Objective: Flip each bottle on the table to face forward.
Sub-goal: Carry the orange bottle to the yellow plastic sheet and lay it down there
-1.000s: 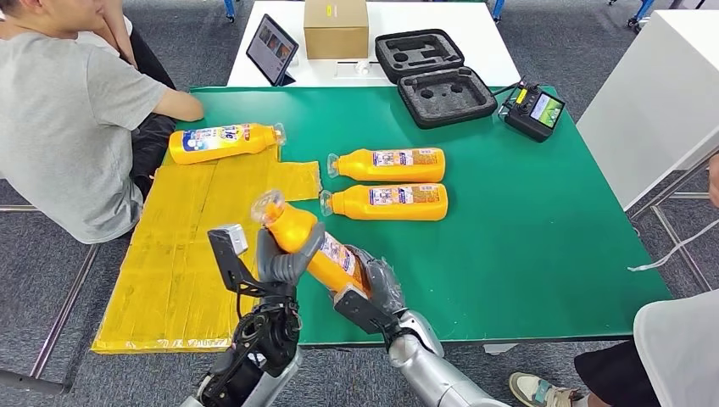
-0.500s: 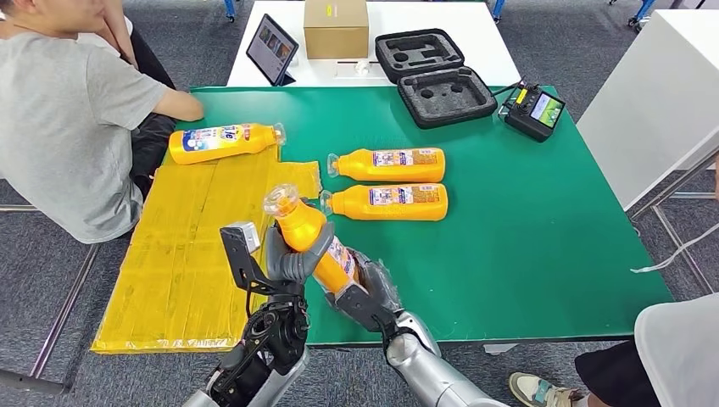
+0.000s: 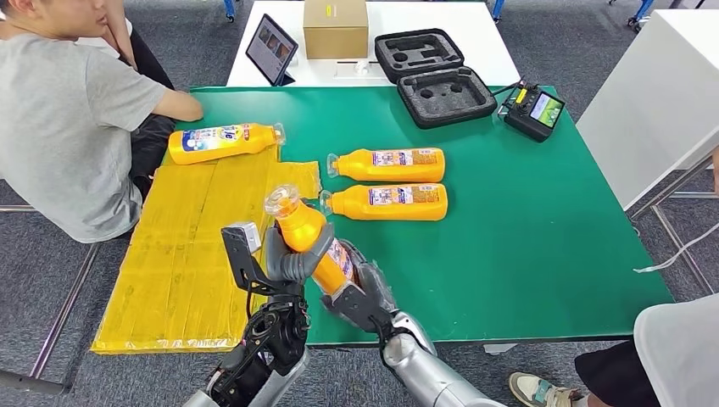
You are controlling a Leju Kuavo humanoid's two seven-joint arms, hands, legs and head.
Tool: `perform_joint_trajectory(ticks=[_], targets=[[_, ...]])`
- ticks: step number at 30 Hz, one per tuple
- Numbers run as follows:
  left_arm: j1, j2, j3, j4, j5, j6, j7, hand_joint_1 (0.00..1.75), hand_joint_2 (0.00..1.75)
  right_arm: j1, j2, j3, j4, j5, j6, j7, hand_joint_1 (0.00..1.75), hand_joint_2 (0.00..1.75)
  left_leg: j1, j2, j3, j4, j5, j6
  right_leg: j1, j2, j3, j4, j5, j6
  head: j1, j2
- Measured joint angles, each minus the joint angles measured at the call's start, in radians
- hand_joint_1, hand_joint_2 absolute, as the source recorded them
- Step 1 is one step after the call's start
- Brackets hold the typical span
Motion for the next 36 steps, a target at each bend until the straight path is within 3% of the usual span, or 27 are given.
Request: perform_joint_trajectory(ticks=[25, 30, 36], targets=[[0.009, 0.025, 0.011, -0.030, -0.055, 0.017, -0.005, 1.75, 1.75, -0.014, 0.014, 0.001, -0.010, -0.062, 0.034, -0.003, 0.00, 1.75, 0.000, 0.000, 0.000, 0.000, 0.000, 0.000, 0.000, 0.000, 0.000, 0.000, 0.000, 0.000, 0.000, 0.000], [0.021, 0.045, 0.050, -0.075, -0.340, 0.126, -0.046, 1.75, 1.75, -0.010, 0.012, 0.000, -0.017, -0.079, 0.039, -0.003, 0.00, 1.75, 0.000, 0.000, 0.000, 0.000, 0.000, 0.000, 0.000, 0.000, 0.000, 0.000, 0.000, 0.000, 0.000, 0.000], [0.051, 0.060, 0.209, -0.185, -0.785, 0.186, -0.050, 1.75, 1.75, 0.010, 0.006, -0.001, -0.047, -0.090, 0.054, -0.003, 0.00, 1.75, 0.000, 0.001, 0.000, 0.000, 0.000, 0.000, 0.000, 0.000, -0.001, 0.000, 0.000, 0.000, 0.000, 0.000]])
